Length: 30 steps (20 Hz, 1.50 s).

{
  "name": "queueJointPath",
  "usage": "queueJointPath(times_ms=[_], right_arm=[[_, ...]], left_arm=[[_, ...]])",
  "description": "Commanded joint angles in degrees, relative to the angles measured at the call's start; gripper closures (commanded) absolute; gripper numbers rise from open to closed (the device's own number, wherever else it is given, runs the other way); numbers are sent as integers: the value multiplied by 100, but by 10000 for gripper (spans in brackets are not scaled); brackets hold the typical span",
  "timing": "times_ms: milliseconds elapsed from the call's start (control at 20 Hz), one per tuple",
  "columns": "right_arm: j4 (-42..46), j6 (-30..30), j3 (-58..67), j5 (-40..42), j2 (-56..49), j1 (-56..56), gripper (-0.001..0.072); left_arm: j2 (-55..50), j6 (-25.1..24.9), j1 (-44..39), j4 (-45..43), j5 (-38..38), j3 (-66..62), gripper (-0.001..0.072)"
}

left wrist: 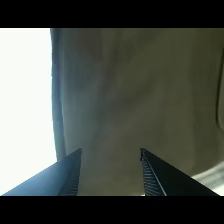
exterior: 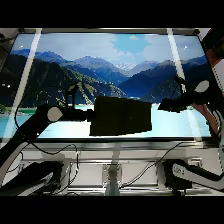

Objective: Fold the clothes and pants, and hang the long-sleeved shirts on hangers.

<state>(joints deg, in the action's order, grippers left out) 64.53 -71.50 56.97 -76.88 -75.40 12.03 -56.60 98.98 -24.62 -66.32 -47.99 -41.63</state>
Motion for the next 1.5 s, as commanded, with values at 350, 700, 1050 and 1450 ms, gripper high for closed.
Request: queueJointPath(times_ms=[350, 700, 1050, 1450], right_arm=[[-1204, 841, 107, 660, -1473, -328, 12], [-1290, 822, 107, 951, -1902, -1196, 31], [-2164, 1150, 142, 1449, -1923, -1993, 672], [-2520, 1375, 1202, 1438, -1178, -1545, 673]], left_arm=[[-11, -109, 544, -678, 50, -57, 279], [-11, -109, 544, -675, 48, -50, 280], [-11, -109, 544, -678, 48, -46, 280], [17, -109, 544, -1932, 109, -140, 571]])
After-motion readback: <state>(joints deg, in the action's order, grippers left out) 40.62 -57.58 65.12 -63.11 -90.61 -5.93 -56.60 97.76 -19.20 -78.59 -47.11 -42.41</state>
